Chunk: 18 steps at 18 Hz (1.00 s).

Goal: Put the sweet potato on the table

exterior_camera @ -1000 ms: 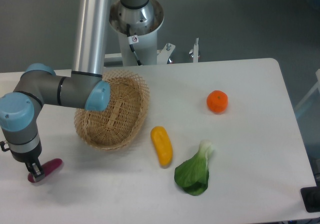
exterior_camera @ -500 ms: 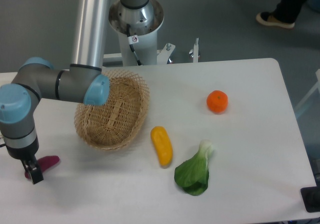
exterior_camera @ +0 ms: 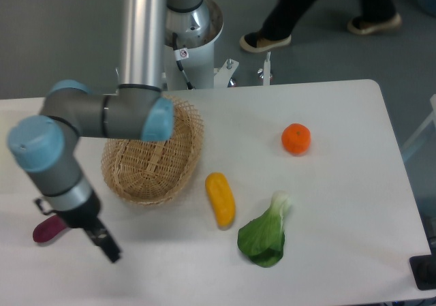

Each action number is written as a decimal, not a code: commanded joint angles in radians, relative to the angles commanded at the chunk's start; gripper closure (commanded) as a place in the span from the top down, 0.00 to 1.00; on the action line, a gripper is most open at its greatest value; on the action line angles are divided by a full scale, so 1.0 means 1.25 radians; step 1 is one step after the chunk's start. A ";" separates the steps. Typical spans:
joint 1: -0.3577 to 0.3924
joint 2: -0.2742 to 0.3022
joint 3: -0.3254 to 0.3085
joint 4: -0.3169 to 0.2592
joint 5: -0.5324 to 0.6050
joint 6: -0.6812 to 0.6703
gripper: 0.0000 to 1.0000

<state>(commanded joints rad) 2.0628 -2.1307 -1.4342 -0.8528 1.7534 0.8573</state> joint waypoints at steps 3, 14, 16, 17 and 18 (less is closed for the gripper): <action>0.085 0.016 -0.002 -0.049 -0.038 0.037 1.00; 0.302 0.065 0.002 -0.110 -0.142 0.249 1.00; 0.322 0.066 0.002 -0.128 -0.141 0.280 1.00; 0.330 0.070 0.002 -0.136 -0.141 0.297 1.00; 0.343 0.075 0.001 -0.144 -0.141 0.313 1.00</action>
<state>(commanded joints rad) 2.4910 -2.0372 -1.4327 -1.0323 1.5769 1.2485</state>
